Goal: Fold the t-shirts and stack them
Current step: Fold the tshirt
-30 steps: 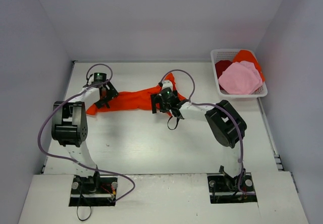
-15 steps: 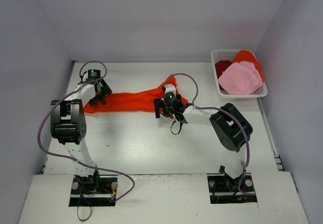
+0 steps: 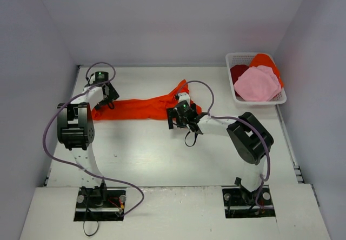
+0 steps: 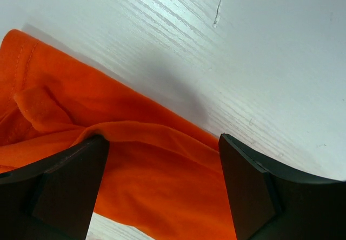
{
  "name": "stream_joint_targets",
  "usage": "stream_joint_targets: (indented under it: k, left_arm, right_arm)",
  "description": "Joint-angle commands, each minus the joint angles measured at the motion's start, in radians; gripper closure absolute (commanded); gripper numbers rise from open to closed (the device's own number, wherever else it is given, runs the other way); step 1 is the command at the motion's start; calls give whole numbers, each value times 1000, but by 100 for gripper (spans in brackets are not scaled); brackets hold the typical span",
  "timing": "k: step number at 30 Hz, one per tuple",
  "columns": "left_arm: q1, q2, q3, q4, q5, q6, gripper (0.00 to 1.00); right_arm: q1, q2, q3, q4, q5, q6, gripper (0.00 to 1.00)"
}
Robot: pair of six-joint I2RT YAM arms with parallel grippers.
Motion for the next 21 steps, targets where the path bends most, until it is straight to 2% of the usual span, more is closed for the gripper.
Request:
stream_joint_targets:
  k: [1,21]
  left_arm:
    - [16,-24,66,-6,-48,34,23]
    - [146,-45,43,16,-59,54,23]
  right_arm:
    - [11,-60,-10,-2,31,20,4]
    - [16,-43,-2,-11,30,14,4]
